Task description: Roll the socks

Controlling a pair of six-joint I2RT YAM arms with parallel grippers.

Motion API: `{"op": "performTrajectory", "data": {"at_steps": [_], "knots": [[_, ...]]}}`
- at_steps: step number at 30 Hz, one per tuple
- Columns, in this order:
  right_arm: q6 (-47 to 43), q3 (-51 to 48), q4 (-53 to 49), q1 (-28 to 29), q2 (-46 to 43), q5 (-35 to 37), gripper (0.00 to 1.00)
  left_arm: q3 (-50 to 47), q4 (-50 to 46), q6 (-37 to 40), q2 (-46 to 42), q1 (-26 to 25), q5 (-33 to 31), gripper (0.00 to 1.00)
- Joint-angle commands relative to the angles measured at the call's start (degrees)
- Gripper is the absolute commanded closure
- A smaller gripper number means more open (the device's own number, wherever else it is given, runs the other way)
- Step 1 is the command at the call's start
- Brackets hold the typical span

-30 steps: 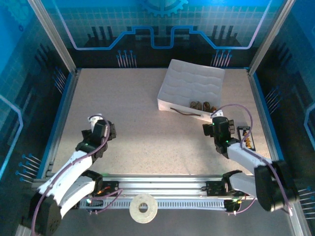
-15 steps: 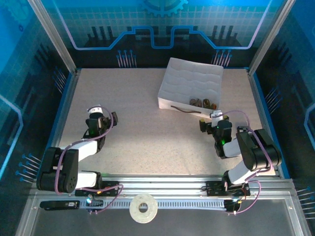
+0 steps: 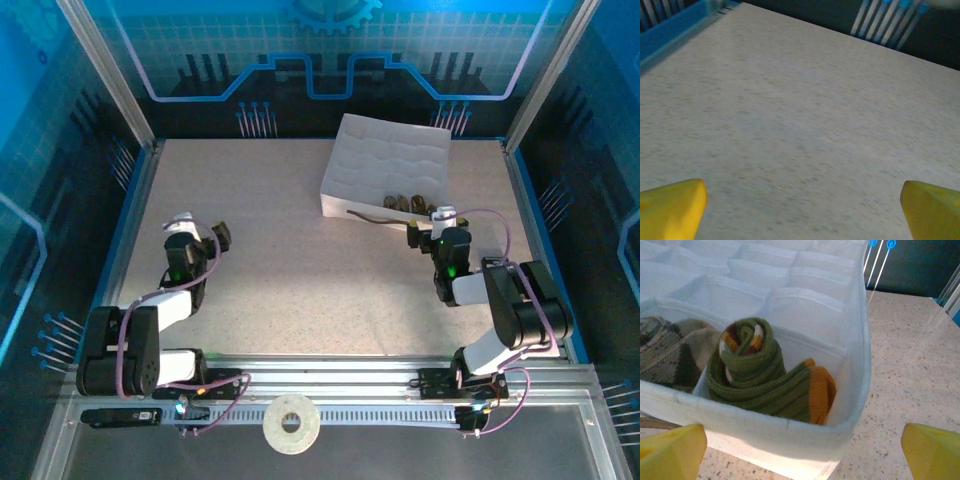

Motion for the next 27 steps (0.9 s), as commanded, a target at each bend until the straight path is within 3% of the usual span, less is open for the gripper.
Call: {"op": "performTrajectory", "data": {"at_steps": [1, 3, 6, 10, 12, 14, 17, 18, 20, 23, 27], "knots": [[0.82, 0.73, -0.78, -0.89, -0.88, 0.8, 0.0, 2.77, 3.16, -1.98, 3.8, 2.67, 4.22, 0.01], [0.72, 0.64, -0.59, -0.89, -0.87, 0.8, 0.0, 3.81, 4.56, -0.3, 5.34, 2.11, 7.56, 0.01], [0.65, 0.58, -0.53, -0.86, -0.86, 0.86, 0.0, 4.39, 0.99, 1.06, 3.96, -0.25, 5.57, 0.01], [0.6, 0.62, -0.55, -0.8, -0.8, 0.8, 0.0, 3.76, 8.16, 3.17, 7.96, -0.28, 9.2, 0.01], [0.62, 0.56, -0.59, -0.85, -0.81, 0.8, 0.0, 4.54, 5.7, 4.34, 7.76, -1.03, 9.78, 0.01], [0.7, 0.61, -0.63, -0.84, -0.89, 0.8, 0.0, 1.22, 12.2, 7.59, 8.83, -3.85, 8.62, 0.01], [0.65, 0.6, -0.62, -0.84, -0.88, 0.8, 0.0, -6.82, 38.68, 12.71, 18.11, -7.95, 6.27, 0.01], [0.6, 0.63, -0.61, -0.83, -0.83, 0.8, 0.0, -7.94, 39.62, 11.91, 17.35, -8.28, 3.38, 0.01], [0.57, 0.63, -0.53, -0.8, -0.84, 0.84, 0.0, -5.43, 33.65, 8.95, 15.96, -7.27, -0.26, 0.01], [0.64, 0.63, -0.53, -0.86, -0.86, 0.82, 0.0, 4.47, 11.27, 8.22, 13.64, -5.83, 3.42, 0.01], [0.63, 0.62, -0.56, -0.8, -0.81, 0.8, 0.0, 3.58, 13.27, 8.45, 13.91, -6.07, 3.62, 0.01]]}}
